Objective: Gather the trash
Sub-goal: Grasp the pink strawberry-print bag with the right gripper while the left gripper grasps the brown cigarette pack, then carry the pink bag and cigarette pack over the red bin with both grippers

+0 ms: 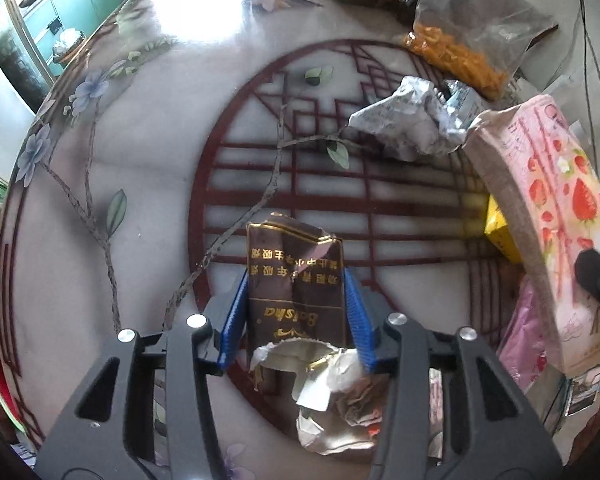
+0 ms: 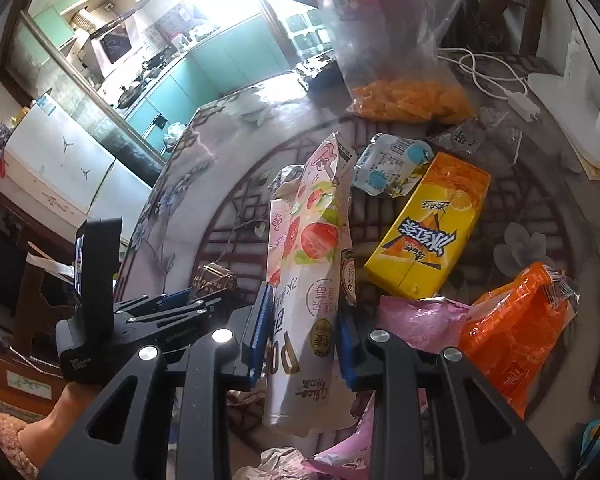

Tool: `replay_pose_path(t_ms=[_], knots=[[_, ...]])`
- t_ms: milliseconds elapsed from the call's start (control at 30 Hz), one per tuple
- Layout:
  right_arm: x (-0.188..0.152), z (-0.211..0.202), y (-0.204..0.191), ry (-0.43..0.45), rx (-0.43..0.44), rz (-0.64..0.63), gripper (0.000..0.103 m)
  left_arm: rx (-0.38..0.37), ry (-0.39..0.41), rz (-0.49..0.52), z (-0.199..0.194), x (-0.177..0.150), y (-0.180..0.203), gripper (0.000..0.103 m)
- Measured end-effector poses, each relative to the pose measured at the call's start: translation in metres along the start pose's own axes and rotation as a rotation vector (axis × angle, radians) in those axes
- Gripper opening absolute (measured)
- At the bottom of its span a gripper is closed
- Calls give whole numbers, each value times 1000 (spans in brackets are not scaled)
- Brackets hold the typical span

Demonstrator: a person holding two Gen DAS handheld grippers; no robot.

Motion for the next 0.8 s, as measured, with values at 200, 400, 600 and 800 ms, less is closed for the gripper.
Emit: replay_pose_path(t_ms=[200,400,600,800], knots=[[-2,-7,-26,16,8,-46,28,-6,94,-13,-38,-3,-19,43],[-16,-11,-60,1,16,-103,28,-58,142,-78,-79,-31,-42,44],[-34,-13,-90,-2,19,-149,28,-49,171,-79,-103,-62,-56,44],[-45,-10,-111,-4,31,-174,28,-20,211,-80,-123,-88,-78,44]])
Point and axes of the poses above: each gripper's, at about its wrist camera, not at the fingertips, and z roughly the way its jaws point, y to its right, x to its top, the point moved 2 cm from there along z, roughly the way its jaws point, and after that the axes turned 13 degrees about x, right-handed, at the moved point
